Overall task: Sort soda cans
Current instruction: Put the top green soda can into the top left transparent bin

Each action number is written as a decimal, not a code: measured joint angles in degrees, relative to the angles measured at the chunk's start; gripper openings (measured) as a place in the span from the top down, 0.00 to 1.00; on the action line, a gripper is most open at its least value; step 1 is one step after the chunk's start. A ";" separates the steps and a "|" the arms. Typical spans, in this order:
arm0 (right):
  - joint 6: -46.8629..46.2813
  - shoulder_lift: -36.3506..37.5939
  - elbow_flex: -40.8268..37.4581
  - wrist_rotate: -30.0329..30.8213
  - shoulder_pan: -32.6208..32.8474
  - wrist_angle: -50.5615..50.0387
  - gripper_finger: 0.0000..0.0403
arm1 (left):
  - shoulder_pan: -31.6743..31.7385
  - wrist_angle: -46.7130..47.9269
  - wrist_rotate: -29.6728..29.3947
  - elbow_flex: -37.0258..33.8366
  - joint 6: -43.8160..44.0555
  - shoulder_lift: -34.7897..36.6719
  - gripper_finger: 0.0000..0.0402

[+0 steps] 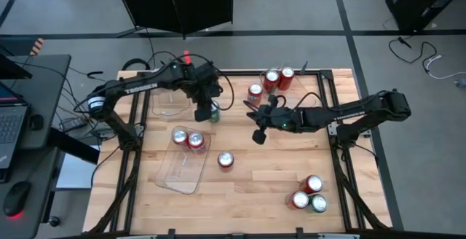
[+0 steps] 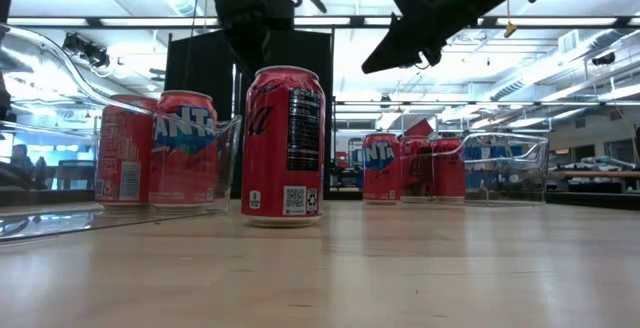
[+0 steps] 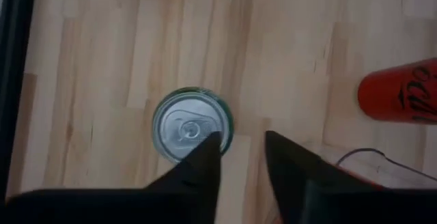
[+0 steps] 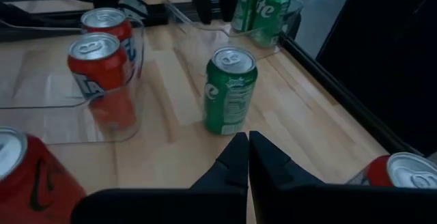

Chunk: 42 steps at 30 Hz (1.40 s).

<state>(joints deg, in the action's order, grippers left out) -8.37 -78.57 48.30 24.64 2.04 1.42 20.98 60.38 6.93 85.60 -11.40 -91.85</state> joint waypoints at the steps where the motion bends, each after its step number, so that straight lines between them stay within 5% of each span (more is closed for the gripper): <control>1: -0.05 0.01 -0.08 0.01 0.25 -0.07 1.00 | -0.16 -0.21 -0.08 0.05 0.01 -0.25 0.66; 8: 0.84 0.01 -0.09 0.02 0.88 0.64 1.00 | -0.22 0.29 -3.93 -0.03 3.52 -1.85 0.36; 13: 1.01 0.01 -0.09 0.02 0.88 0.75 1.00 | 0.39 0.83 -4.06 -0.06 3.56 -4.23 0.24; 42: 1.48 -0.02 -0.09 -0.28 1.01 0.84 0.99 | 0.24 1.45 -8.80 -0.08 1.11 -8.24 0.22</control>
<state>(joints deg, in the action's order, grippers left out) -6.90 -78.59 48.21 24.36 3.05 2.26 21.21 61.83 -1.87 85.52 -10.28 -100.09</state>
